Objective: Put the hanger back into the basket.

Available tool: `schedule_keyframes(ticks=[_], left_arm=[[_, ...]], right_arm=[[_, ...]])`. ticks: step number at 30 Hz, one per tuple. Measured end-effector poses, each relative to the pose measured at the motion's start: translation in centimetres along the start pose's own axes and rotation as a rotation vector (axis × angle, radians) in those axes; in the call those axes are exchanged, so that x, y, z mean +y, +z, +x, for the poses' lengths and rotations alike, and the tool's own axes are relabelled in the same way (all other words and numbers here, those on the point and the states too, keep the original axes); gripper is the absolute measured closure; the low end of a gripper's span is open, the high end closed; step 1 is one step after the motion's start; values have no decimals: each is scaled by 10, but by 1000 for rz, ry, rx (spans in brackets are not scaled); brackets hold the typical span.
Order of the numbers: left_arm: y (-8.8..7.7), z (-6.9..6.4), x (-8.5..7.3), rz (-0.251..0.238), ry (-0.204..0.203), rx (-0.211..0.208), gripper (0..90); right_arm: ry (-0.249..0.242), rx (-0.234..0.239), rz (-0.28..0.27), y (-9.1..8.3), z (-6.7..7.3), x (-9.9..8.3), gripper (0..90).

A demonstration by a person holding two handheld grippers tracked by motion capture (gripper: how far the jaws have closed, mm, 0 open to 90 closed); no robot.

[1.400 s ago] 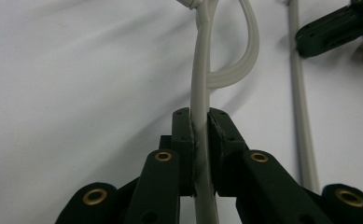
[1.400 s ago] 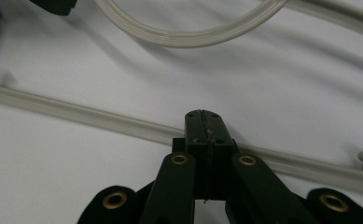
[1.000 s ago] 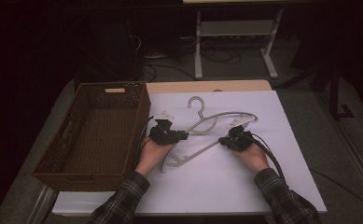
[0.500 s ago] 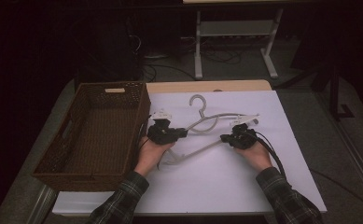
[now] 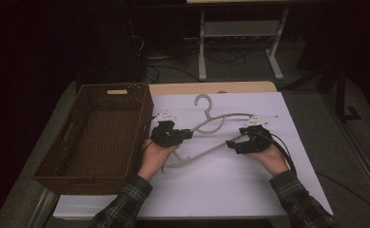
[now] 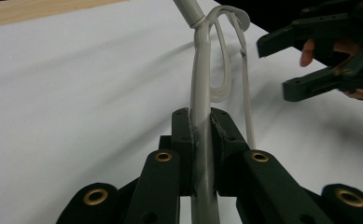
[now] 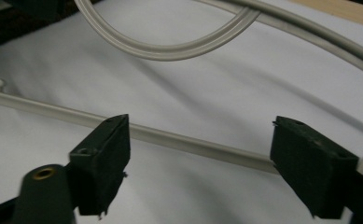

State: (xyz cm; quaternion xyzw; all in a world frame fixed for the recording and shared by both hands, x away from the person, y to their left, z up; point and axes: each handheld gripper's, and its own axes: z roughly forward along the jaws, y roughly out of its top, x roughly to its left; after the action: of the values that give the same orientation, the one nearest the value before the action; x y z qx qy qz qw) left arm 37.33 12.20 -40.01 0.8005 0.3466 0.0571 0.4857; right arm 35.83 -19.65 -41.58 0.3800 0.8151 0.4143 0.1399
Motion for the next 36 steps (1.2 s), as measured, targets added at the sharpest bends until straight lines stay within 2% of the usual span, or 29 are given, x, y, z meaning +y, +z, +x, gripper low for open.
schedule_keyframes(ticks=[5,9,14,22,27,36], left_arm=[[-4,-1,2,-8,-13,9,816],[-9,-2,6,-15,-26,3,815],[-14,-7,12,-9,-19,10,815],[-27,-11,21,-10,-38,17,815],[-40,-12,33,-15,-24,43,814],[-54,-8,45,-23,-56,22,814]], right_arm=[[10,-10,-26,-11,2,-3,140],[4,-19,-21,-18,7,-9,120],[-3,-20,-49,-31,11,-18,121],[-5,-18,-43,-40,13,-33,110],[-6,-20,-54,-45,13,-36,107],[1,-27,-57,-51,11,-42,108]])
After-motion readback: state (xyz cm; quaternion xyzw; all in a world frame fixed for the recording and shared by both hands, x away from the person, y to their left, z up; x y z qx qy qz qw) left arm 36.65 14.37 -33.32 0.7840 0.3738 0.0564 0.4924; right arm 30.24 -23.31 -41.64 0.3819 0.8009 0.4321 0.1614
